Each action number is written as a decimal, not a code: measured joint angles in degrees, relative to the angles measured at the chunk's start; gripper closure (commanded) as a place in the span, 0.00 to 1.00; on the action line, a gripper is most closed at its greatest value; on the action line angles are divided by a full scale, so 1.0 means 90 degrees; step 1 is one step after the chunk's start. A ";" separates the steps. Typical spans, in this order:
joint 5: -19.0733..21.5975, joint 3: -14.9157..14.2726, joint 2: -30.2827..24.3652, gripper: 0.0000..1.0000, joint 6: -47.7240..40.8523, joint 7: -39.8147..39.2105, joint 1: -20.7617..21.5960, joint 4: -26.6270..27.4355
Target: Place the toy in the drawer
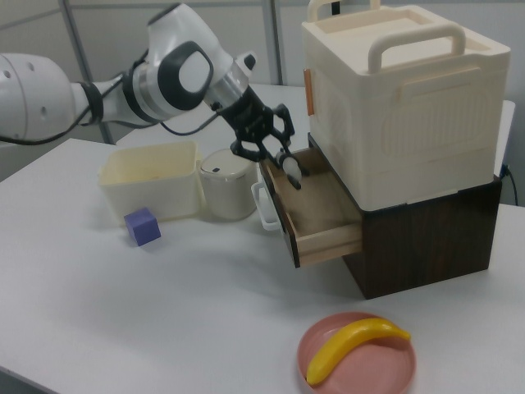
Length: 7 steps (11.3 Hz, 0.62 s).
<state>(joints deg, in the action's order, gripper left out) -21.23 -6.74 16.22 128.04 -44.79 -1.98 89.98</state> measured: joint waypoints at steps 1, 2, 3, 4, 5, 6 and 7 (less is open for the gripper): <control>0.0001 -0.0016 0.0174 0.35 0.0004 0.0184 -0.0007 0.0007; 0.0000 -0.0033 0.0319 0.31 0.0081 0.0335 -0.0027 0.0008; 0.0001 -0.0065 0.0397 0.31 0.0193 0.0570 -0.0039 0.0006; 0.0001 -0.0093 0.0412 0.27 0.0235 0.0809 -0.0047 -0.0005; 0.0001 -0.0102 0.0394 0.23 0.0238 0.0956 -0.0048 -0.0042; 0.0002 -0.0102 0.0328 0.22 0.0239 0.1112 -0.0026 -0.0080; 0.0017 -0.0096 0.0215 0.14 0.0232 0.1365 0.0038 -0.0082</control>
<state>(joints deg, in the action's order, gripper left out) -21.07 -7.61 18.16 130.12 -32.51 -1.64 89.24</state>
